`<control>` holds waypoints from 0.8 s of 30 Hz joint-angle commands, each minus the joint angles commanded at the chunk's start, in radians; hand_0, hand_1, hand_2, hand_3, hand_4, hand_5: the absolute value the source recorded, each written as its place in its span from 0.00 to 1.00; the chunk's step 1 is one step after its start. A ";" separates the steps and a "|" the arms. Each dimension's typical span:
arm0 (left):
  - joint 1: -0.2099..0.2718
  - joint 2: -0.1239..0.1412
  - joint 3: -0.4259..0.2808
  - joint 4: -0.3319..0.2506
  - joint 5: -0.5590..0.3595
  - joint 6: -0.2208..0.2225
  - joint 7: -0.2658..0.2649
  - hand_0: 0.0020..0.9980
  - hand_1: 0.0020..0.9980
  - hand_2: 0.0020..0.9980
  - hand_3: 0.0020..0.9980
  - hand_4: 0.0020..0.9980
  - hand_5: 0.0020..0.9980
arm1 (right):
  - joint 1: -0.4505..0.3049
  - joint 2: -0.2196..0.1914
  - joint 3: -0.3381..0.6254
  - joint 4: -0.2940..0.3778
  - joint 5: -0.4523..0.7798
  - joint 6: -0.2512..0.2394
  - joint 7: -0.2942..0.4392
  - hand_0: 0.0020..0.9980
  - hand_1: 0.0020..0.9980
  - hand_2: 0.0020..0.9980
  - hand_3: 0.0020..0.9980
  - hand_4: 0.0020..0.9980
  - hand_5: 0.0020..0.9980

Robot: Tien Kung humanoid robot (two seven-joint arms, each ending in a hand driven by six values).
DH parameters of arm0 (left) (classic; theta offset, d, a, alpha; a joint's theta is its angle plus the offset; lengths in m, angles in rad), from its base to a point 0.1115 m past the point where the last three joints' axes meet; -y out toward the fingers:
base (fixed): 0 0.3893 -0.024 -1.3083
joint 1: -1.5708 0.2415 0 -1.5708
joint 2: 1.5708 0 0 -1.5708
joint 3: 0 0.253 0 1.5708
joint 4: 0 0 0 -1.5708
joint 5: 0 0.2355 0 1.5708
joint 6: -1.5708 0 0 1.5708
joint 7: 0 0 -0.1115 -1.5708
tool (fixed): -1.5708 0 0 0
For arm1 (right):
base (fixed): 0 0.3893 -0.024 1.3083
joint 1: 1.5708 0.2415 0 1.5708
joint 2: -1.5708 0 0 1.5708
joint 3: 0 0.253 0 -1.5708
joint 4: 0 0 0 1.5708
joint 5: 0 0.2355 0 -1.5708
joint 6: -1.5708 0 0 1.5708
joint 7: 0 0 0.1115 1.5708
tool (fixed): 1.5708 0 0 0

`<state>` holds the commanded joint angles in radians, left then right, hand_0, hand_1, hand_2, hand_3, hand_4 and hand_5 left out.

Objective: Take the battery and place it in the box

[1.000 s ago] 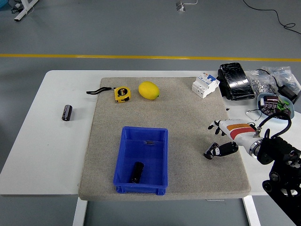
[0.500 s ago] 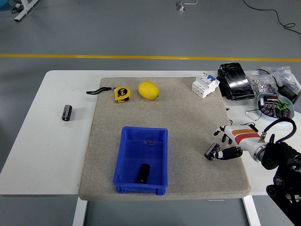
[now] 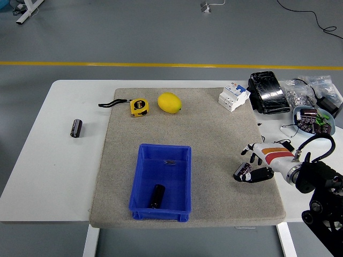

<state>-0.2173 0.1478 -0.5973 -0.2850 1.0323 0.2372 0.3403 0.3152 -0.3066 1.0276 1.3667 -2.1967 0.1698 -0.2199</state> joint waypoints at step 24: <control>0.001 0.001 -0.001 -0.001 0.005 -0.005 0.002 0.61 0.54 0.60 0.62 0.62 0.67 | -0.010 0.033 -0.021 -0.035 -0.004 -0.033 -0.018 0.40 0.46 0.56 0.73 1.00 0.57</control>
<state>-0.2159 0.1483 -0.5987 -0.2862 1.0376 0.2324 0.3426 0.3052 -0.2736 1.0066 1.3313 -2.2008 0.1372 -0.2379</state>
